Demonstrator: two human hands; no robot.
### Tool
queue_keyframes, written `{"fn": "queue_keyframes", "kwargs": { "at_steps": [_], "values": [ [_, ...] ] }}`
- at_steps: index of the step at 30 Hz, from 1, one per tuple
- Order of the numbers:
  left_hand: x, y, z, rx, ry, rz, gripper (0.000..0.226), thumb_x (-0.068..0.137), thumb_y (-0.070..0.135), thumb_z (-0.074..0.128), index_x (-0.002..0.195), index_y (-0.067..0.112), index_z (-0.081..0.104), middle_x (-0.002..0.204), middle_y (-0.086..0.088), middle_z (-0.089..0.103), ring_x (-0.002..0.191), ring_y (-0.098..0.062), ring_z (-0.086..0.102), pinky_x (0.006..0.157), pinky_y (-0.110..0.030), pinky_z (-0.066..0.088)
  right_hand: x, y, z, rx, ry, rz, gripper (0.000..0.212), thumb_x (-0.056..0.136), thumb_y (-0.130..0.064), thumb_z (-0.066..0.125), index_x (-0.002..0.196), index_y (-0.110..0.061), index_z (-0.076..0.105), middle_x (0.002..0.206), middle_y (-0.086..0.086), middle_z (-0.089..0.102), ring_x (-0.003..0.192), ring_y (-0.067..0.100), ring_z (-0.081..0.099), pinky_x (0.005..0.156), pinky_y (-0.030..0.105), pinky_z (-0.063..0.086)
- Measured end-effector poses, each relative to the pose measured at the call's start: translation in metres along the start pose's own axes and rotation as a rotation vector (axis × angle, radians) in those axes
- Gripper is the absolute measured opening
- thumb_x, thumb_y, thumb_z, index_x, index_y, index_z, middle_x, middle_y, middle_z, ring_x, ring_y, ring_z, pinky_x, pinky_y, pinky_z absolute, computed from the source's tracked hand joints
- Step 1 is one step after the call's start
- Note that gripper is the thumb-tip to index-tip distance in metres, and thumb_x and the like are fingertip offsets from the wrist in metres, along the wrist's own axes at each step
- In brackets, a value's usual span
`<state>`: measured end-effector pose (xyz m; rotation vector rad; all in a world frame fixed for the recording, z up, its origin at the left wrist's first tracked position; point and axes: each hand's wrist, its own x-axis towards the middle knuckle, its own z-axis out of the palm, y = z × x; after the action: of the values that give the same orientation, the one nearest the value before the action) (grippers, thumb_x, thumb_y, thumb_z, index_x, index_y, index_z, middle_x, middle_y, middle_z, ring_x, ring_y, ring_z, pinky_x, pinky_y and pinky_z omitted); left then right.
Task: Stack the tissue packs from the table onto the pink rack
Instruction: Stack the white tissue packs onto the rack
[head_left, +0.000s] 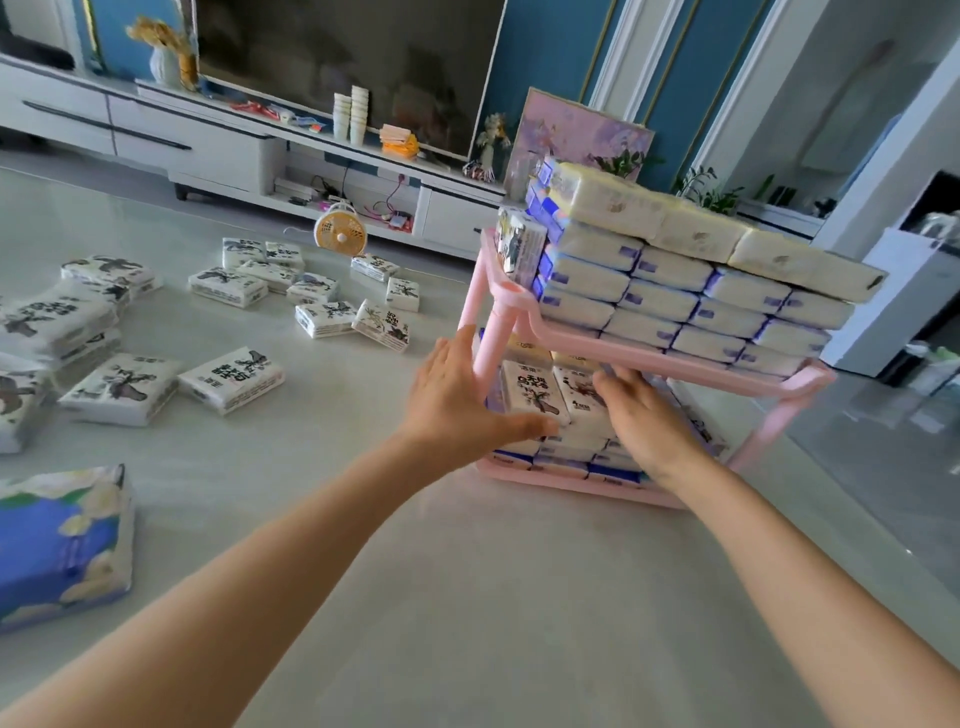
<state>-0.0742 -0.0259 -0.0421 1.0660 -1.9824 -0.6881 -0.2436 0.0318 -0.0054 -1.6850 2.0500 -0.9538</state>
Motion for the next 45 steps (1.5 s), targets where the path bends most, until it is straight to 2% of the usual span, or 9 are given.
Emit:
{"fn": "queue_keyframes", "kwargs": {
  "at_steps": [6,9,11,16,25,29,31,37,45],
  "values": [
    [0.007,-0.011,0.005,-0.206,-0.042,-0.066,0.098,0.049,0.059,0.079,0.13,0.017,0.043,0.118,-0.005,0.054,0.115,-0.027,0.048,0.096,-0.045,0.044,0.003,-0.003,0.008,-0.128,0.084,-0.003,0.038,0.1,-0.032,0.032,0.134,-0.026,0.047,0.14,-0.005,0.046,0.132,0.014,0.035,0.097,0.02,0.023],
    [0.007,-0.016,0.007,-0.173,0.009,-0.011,0.049,0.056,0.057,0.076,0.083,0.027,0.049,0.086,0.005,0.051,0.093,-0.025,0.049,0.084,-0.043,0.045,0.007,0.001,0.015,-0.124,0.082,-0.015,0.039,0.099,-0.034,0.032,0.137,-0.031,0.042,0.143,-0.008,0.044,0.135,0.014,0.034,0.109,0.029,0.023],
    [0.007,-0.016,0.005,-0.137,0.032,0.035,0.049,0.061,0.053,0.076,0.066,0.031,0.033,0.075,0.013,0.041,0.087,-0.019,0.045,0.084,-0.039,0.043,0.009,0.0,0.017,-0.149,0.084,-0.021,0.04,0.099,-0.034,0.031,0.137,-0.033,0.042,0.143,-0.01,0.043,0.135,0.013,0.033,0.109,0.031,0.023],
    [0.01,-0.02,0.002,-0.12,-0.003,0.069,0.043,0.067,0.053,0.072,0.082,0.033,0.037,0.084,0.011,0.044,0.105,-0.021,0.045,0.098,-0.04,0.036,0.01,-0.006,0.02,-0.158,0.098,-0.018,0.04,0.099,-0.03,0.031,0.138,-0.029,0.043,0.143,-0.008,0.043,0.134,0.013,0.034,0.105,0.026,0.023],
    [0.003,-0.016,-0.008,-0.111,0.012,0.045,0.038,0.073,0.043,0.071,0.085,0.029,0.038,0.076,0.015,0.038,0.094,-0.017,0.042,0.079,-0.029,0.033,0.011,-0.015,0.028,-0.148,0.12,-0.048,0.038,0.1,-0.027,0.033,0.136,-0.023,0.043,0.138,-0.002,0.048,0.128,0.014,0.04,0.086,0.013,0.024],
    [0.0,-0.012,-0.014,-0.093,-0.079,-0.008,0.064,0.073,0.044,0.073,0.125,0.022,0.044,0.121,0.0,0.05,0.133,-0.019,0.029,0.104,-0.031,0.026,0.012,-0.014,0.03,-0.168,0.14,-0.046,0.041,0.099,-0.032,0.033,0.137,-0.02,0.042,0.136,0.001,0.049,0.126,0.016,0.041,0.089,0.017,0.025],
    [-0.004,-0.008,-0.025,-0.077,-0.153,-0.04,0.093,0.071,0.044,0.075,0.144,0.019,0.024,0.15,-0.001,0.029,0.144,-0.017,0.008,0.114,-0.032,0.014,0.009,-0.014,0.028,-0.153,0.178,-0.078,0.041,0.099,-0.031,0.035,0.137,-0.019,0.043,0.138,-0.003,0.047,0.13,0.014,0.039,0.095,0.015,0.025],
    [-0.012,-0.011,-0.085,0.105,-0.453,-0.196,0.099,0.07,0.041,0.077,0.147,0.02,0.02,0.153,0.001,0.022,0.141,-0.018,0.017,0.112,-0.031,0.019,-0.056,-0.021,0.038,0.011,0.472,-0.274,0.025,0.089,-0.028,0.04,0.095,-0.021,0.063,0.096,-0.006,0.064,0.093,0.008,0.055,0.076,0.001,0.035],
    [-0.019,-0.034,-0.184,0.259,-0.222,-0.307,0.046,0.09,0.03,0.057,0.124,0.0,0.053,0.108,-0.008,0.051,0.099,-0.02,0.048,0.079,-0.026,0.037,-0.105,-0.079,0.098,-0.205,-0.057,-0.514,0.025,0.085,-0.021,0.045,0.104,-0.027,0.06,0.099,-0.016,0.057,0.103,-0.002,0.044,0.091,0.002,0.027]
  ]
}}
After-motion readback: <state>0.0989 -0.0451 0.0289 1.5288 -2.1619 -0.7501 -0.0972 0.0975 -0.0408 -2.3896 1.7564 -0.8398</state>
